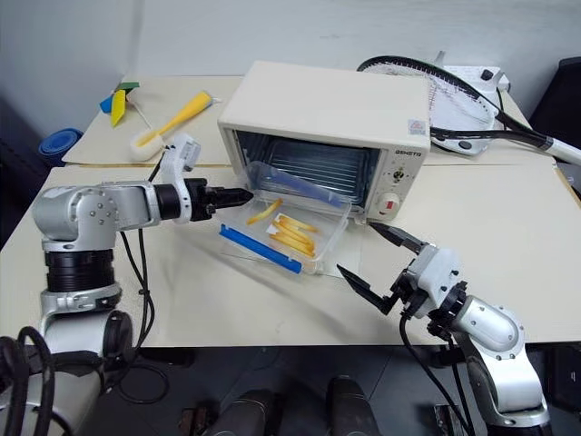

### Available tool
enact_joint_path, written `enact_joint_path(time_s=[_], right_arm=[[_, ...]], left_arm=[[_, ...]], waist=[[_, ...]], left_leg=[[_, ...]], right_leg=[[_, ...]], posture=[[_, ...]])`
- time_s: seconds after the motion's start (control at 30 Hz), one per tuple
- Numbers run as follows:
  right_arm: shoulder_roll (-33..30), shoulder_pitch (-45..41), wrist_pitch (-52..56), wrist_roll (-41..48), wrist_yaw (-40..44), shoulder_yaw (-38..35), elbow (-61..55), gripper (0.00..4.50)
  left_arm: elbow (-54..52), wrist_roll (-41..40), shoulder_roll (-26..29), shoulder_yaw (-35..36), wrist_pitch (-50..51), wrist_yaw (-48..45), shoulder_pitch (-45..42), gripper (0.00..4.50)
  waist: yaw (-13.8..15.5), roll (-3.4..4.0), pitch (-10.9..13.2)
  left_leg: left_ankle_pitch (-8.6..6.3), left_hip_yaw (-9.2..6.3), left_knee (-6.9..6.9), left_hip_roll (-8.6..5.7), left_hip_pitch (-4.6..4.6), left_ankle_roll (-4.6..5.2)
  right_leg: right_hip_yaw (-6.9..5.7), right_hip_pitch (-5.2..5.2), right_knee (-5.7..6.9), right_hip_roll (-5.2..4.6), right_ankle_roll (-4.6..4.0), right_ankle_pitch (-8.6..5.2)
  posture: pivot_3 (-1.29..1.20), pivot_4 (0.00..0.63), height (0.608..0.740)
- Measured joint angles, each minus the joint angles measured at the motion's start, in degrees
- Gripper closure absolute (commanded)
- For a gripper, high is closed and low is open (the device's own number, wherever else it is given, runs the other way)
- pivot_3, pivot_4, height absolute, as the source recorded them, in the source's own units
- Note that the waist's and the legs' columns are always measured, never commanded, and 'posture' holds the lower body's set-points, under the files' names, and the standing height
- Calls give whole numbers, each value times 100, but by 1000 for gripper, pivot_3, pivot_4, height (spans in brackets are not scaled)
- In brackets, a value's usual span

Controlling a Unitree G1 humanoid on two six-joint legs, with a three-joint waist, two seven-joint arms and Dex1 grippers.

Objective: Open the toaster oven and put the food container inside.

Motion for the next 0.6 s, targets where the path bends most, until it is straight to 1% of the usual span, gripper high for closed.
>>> enact_joint_path(time_s=[0.03, 0.07, 0.1, 0.13, 0.2, 0.27, 0.3, 0.33, 0.37, 0.4, 0.43, 0.5, 0.57, 0.6], right_arm=[[-121, 103, 246, 33, -38, 3, -194, 398], [-230, 195, 530, 33, -93, 35, -363, 638], [-282, 263, 750, 29, -138, 80, -464, 886], [-327, 275, 936, 12, -174, 182, -543, 1273], [-354, 318, 1210, -68, -224, 451, -689, 1979], [-329, 243, 1362, -231, -273, 816, -696, 2656], [-272, 199, 1416, -291, -286, 986, -692, 3046], [-213, 117, 1467, -371, -299, 1151, -683, 3348], [-97, -11, 1500, -456, -336, 1333, -650, 3744], [21, -160, 1516, -522, -379, 1477, -608, 4110], [129, -336, 1529, -600, -422, 1610, -538, 4463], [352, -670, 1585, -795, -579, 1772, -320, 4490], [508, -1003, 1593, -1030, -767, 1797, 47, 4490], [554, -1093, 1592, -1088, -825, 1785, 143, 4490]], left_arm=[[18, 66, 363, -54, -469, -426, 129, 1491], [63, 187, 790, -146, -1218, -1000, 335, 1686], [171, 330, 1064, -193, -1899, -1498, 514, 1879], [311, 450, 1267, -218, -2748, -2070, 742, 2088], [709, 598, 1424, -225, -4373, -3216, 1150, 2707], [1120, 763, 1479, -394, -5450, -3976, 1417, 3332], [1262, 831, 1496, -484, -5767, -4261, 1545, 3662], [1328, 862, 1500, -561, -5972, -4460, 1667, 3921], [1337, 869, 1453, -630, -6068, -4596, 1773, 4275], [1324, 862, 1315, -665, -6103, -4633, 1808, 4500], [1288, 832, 1166, -681, -6085, -4603, 1816, 4500], [1069, 813, 798, -740, -6073, -4388, 1805, 4500], [894, 828, 378, -795, -6016, -3934, 1754, 4500], [870, 830, 266, -823, -6011, -3818, 1732, 4500]], waist=[[-32, 0, 0], [-52, 1, 0], [-44, 1, -1], [-36, 3, -2], [-3, 5, -2], [65, 3, -3], [97, 2, -2], [118, 2, -2], [131, 1, -1], [147, -1, -1], [151, -4, -1], [150, -9, -2], [123, -11, -3], [118, -11, -3]], left_leg=[[0, 6, -7, 3, 1, -2], [0, 15, -15, 6, 3, -4], [1, 14, -15, 6, 4, -4], [1, 16, -14, 6, 6, -4], [1, 14, -9, 5, 5, -3], [1, 7, -2, 1, 4, 2], [0, 6, -1, -1, 3, 7], [-2, 6, 0, -2, 3, 12], [-4, 5, 2, -3, 2, 14], [-4, 1, 7, -6, -1, 16], [-4, -3, 10, -6, -2, 17], [-5, -5, 14, -8, -3, 19], [-6, -1, 14, -8, -3, 20], [-6, -1, 13, -8, -3, 20]], right_leg=[[5, -4, 0, 1, 0, 0], [8, -10, -1, 4, -1, 0], [9, -10, -3, 4, -1, -1], [11, -9, -5, 4, -2, -1], [8, -3, -13, 1, -2, -1], [1, 11, -23, -3, -3, 0], [1, 13, -25, -5, -3, 0], [1, 13, -25, -6, -2, 0], [1, 15, -23, -7, -2, 0], [0, 15, -23, -8, -1, 1], [-2, 17, -23, -8, 1, 2], [-4, 18, -21, -9, 2, 3], [-2, 14, -18, -7, 3, 3], [-2, 11, -15, -7, 3, 3]], posture=[[0, 150, 740], [0, 150, 740], [0, 150, 740], [0, 150, 740], [0, 150, 740], [0, 150, 740], [0, 150, 740], [0, 150, 740], [0, 150, 740], [0, 150, 740], [0, 150, 740], [0, 150, 740], [0, 150, 740], [0, 150, 740]])
